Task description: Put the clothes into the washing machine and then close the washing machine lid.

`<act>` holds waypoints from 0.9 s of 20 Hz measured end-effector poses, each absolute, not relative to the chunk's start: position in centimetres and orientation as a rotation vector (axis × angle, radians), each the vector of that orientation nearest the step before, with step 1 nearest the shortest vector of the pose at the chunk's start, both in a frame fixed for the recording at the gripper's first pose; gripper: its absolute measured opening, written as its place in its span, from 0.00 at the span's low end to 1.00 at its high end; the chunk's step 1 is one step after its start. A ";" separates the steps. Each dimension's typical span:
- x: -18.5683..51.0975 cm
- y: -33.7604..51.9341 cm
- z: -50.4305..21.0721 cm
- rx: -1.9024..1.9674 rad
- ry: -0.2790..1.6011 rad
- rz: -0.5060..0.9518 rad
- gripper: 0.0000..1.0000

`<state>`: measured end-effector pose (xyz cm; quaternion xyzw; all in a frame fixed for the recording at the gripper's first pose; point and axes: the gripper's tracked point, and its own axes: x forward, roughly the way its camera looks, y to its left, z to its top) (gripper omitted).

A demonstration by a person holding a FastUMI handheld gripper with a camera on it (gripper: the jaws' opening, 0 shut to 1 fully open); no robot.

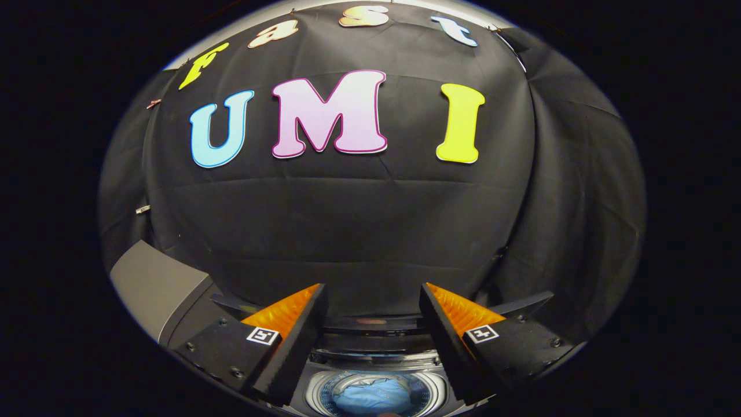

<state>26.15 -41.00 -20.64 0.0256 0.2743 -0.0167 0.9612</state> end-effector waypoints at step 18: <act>22.8 -41.2 -20.2 0.026 0.522 -0.086 1.00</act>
